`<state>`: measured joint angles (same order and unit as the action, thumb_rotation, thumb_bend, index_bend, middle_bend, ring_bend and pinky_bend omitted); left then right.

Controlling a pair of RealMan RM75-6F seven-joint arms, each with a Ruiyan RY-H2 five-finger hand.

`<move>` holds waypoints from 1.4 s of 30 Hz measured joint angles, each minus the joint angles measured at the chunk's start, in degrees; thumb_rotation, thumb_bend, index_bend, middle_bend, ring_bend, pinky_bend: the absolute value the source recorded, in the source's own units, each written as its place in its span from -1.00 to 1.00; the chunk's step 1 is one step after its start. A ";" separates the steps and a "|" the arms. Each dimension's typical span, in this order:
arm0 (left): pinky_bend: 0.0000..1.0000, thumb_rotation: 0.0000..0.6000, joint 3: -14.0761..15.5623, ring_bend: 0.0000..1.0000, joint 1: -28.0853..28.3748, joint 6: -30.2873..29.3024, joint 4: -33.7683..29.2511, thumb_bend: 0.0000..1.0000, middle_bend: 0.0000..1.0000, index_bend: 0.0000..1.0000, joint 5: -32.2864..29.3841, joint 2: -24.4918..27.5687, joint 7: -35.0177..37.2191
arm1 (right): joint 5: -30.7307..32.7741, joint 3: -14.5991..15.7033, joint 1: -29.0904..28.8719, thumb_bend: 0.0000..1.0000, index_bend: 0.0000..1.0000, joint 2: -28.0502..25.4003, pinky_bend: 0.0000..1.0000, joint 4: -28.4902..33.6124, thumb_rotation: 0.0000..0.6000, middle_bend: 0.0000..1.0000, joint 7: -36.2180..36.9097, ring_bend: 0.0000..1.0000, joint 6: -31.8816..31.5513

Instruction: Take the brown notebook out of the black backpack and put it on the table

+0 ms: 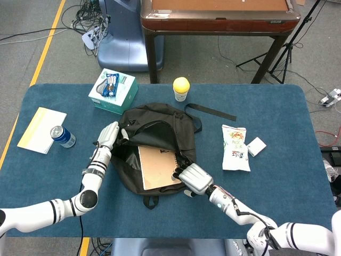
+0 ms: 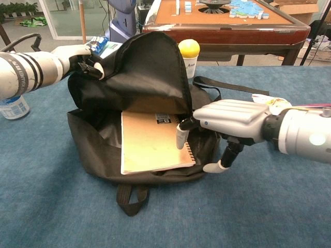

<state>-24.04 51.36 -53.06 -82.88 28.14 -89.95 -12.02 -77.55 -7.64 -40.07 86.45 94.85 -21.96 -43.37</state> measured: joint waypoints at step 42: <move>-0.64 1.00 0.91 -0.21 -0.86 0.53 -2.69 0.65 0.04 0.31 -0.77 2.40 2.14 | 6.35 0.18 -6.83 -0.84 -0.42 18.33 -0.44 -20.01 1.00 -0.63 -6.68 -0.76 -5.39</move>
<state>-23.12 50.51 -52.53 -85.57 27.36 -87.55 -9.88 -71.20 -7.46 -46.89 104.79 74.84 -28.64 -48.76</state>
